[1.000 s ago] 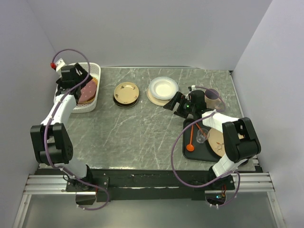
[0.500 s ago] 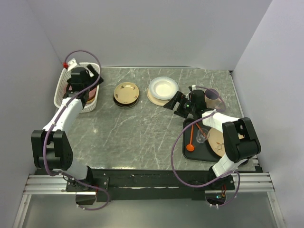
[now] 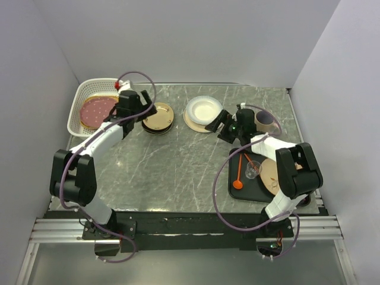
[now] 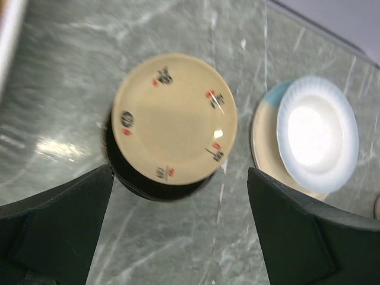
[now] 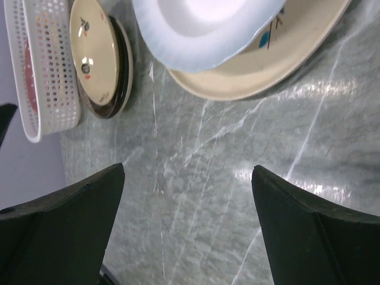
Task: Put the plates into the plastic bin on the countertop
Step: Pick up the plate at the center of the board.
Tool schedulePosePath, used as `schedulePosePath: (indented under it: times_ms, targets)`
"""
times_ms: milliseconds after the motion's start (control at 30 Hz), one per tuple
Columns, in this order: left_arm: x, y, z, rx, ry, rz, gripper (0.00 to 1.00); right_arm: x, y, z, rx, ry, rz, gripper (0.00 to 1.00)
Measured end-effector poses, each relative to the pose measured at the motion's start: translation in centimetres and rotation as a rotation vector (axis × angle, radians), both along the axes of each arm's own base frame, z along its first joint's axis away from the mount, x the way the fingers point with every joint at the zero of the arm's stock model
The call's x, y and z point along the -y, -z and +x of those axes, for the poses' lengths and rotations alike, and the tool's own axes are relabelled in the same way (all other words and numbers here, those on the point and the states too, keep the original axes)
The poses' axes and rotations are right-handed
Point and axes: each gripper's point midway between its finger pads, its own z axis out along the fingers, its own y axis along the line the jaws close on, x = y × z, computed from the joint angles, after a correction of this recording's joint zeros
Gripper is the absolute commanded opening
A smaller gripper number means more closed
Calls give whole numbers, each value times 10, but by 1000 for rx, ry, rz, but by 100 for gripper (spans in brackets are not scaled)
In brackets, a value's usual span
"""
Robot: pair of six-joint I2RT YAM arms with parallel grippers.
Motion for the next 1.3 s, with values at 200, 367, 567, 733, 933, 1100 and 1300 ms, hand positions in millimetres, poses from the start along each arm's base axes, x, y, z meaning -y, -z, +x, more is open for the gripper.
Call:
schedulePosePath:
  times_ms: [200,367,567,733,933,1100,1300]
  targets:
    - [30,8,-8,-16,68,7,99,1,4,19,-9,48,-4,91]
    - [42,8,-11,-10,94,5,99,-1,5,36,-9,77,8,88]
    - [48,21,-19,-31,108,9,99,0,14,47,-32,102,22,82]
    - [52,32,-26,-52,121,16,99,4,21,53,-53,129,38,82]
    - [56,41,-34,-72,134,24,99,5,9,68,-17,152,59,82]
    - [56,38,-37,-65,135,23,99,7,19,75,-30,171,60,82]
    - [55,32,-38,-52,134,20,99,7,35,75,-62,180,54,82]
